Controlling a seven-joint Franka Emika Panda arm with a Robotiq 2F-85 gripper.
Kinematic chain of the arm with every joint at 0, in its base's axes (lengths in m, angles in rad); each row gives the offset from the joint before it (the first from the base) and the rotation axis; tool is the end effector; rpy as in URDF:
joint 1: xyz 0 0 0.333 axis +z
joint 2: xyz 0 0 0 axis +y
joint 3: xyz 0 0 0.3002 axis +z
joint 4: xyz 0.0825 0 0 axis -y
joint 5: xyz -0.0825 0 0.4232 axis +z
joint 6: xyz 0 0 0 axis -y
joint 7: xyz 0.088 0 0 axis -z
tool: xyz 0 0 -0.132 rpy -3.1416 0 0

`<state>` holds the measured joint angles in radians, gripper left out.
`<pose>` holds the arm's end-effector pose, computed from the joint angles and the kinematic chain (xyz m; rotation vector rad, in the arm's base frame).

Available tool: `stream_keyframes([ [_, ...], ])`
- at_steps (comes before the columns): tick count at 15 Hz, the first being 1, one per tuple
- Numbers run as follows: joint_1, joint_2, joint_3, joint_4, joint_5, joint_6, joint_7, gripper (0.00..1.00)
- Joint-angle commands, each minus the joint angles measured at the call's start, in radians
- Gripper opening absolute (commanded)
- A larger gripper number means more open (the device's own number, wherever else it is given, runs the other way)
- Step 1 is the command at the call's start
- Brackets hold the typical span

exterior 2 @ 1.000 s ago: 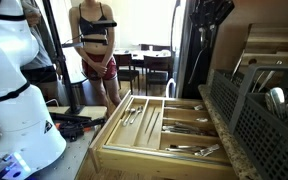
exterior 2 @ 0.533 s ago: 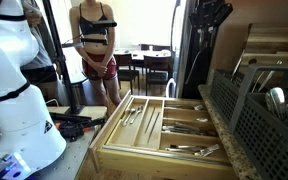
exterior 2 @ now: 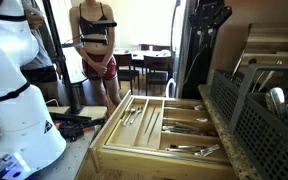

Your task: Remove a spoon from the rack and put it in the second compartment from the left in the drawer

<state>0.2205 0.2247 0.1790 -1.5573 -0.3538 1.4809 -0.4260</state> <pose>0.5970 0.1913 0.4557 2.5521 1.1523 -0.4246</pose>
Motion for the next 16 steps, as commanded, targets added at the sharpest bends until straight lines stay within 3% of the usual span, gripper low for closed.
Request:
stream_keyframes([
  [1, -0.011, 0.007, 0.01, 0.013, 0.02, -0.011, -0.036, 0.06],
  [16, -0.009, 0.066, 0.025, 0.05, 0.027, -0.014, -0.103, 0.05],
])
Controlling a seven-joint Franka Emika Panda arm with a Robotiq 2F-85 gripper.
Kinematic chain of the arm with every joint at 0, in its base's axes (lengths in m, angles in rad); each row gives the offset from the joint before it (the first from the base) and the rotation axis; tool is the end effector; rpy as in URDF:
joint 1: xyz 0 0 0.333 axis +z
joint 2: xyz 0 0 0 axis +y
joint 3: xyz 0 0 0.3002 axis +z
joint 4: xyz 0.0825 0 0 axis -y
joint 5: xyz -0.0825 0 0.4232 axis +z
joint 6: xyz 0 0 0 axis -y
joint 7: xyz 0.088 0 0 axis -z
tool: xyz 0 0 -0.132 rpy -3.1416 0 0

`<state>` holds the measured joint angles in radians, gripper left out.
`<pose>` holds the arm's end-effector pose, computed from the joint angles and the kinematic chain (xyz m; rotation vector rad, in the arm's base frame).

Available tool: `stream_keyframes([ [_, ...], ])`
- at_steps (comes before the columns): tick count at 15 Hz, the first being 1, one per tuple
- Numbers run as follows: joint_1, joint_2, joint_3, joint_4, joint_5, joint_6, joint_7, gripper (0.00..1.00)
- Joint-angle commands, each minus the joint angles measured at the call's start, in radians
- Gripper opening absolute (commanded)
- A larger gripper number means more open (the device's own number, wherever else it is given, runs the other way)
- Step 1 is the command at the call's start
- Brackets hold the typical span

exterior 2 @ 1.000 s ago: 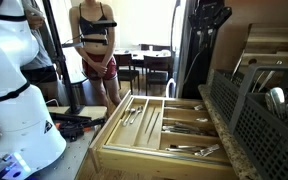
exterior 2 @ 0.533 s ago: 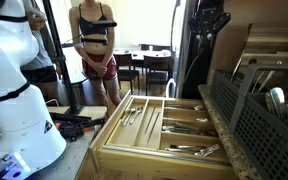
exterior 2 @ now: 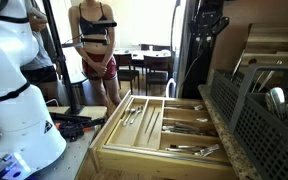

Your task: Remove a spoon from the rack and put it in the second compartment from the left in the drawer

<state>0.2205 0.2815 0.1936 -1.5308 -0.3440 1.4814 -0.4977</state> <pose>0.6040 0.2031 0.4324 2.5201 1.2783 -0.4799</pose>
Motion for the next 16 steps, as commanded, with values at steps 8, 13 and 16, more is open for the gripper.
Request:
stream_keyframes([
  [8, -0.009, 0.035, 0.019, 0.041, 0.035, -0.014, -0.08, 0.05],
  [13, -0.011, 0.051, 0.019, 0.053, 0.052, -0.015, -0.104, 0.06],
  [16, -0.011, 0.054, 0.019, 0.055, 0.059, -0.015, -0.109, 0.06],
])
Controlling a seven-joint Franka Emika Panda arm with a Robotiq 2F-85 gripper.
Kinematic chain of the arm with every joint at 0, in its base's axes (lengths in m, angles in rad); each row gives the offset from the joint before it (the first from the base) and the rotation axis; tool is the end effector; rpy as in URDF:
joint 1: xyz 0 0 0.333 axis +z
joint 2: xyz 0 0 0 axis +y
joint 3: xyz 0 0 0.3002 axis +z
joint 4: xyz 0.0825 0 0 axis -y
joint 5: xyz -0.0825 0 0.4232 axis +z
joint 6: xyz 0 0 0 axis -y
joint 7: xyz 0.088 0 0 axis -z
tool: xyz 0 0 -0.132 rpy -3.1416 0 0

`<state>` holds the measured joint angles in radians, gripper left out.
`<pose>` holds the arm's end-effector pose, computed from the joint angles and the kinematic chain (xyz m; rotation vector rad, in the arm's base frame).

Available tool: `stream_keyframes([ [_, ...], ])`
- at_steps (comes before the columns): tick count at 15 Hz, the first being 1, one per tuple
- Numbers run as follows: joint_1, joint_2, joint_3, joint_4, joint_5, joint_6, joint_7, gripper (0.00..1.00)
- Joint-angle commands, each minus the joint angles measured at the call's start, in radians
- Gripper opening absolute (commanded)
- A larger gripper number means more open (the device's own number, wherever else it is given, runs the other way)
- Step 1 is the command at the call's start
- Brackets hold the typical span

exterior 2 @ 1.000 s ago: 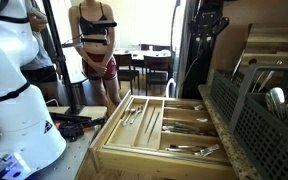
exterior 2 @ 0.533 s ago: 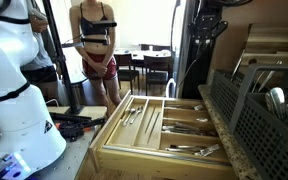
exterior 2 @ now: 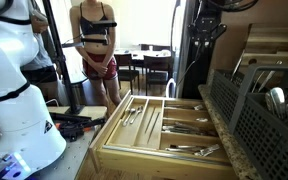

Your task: Remove a spoon from the rack and put it in the second compartment from the left in the drawer

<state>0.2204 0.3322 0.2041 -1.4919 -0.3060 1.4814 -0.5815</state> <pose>0.6105 0.2160 0.4172 2.5103 1.4220 -0.5138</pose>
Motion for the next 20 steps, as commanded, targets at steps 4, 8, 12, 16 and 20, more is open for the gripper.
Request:
stream_keyframes([
  [4, -0.013, 0.007, 0.009, 0.017, 0.039, -0.014, -0.036, 0.06],
  [8, -0.016, 0.014, 0.009, 0.019, 0.054, -0.013, -0.054, 0.05],
  [12, -0.016, 0.031, 0.008, 0.027, 0.058, -0.014, -0.067, 0.06],
  [16, -0.015, 0.041, 0.009, 0.029, 0.06, -0.015, -0.077, 0.06],
  [20, -0.015, 0.056, 0.009, 0.038, 0.061, -0.013, -0.094, 0.05],
])
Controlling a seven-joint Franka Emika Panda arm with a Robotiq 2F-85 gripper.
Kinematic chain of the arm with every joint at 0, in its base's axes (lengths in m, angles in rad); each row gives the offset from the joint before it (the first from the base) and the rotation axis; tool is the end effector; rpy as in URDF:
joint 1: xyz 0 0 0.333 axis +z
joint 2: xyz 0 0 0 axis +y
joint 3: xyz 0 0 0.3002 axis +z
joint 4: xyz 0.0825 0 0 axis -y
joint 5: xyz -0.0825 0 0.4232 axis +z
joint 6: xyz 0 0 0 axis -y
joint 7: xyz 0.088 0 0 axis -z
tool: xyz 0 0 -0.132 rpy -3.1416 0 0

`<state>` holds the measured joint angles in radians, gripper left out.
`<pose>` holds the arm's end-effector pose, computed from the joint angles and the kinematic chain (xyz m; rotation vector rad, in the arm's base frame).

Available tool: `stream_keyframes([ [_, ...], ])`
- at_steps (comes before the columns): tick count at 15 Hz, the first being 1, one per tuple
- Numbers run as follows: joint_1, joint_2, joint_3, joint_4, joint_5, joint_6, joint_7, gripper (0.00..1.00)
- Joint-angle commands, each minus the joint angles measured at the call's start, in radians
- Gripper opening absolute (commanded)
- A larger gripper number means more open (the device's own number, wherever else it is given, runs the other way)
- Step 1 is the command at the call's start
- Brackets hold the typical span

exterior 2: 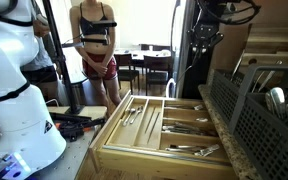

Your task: Remove a spoon from the rack and put it in the second compartment from the left in the drawer

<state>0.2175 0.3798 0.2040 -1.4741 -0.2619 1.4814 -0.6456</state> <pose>0.6149 0.2209 0.3936 2.5166 1.5284 -0.5692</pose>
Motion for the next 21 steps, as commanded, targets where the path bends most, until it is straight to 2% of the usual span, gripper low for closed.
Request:
stream_keyframes([
  [1, -0.011, 0.011, 0.009, 0.021, 0.016, -0.013, -0.034, 0.05],
  [21, -0.009, 0.049, 0.013, 0.039, 0.029, 0.017, -0.139, 0.06],
])
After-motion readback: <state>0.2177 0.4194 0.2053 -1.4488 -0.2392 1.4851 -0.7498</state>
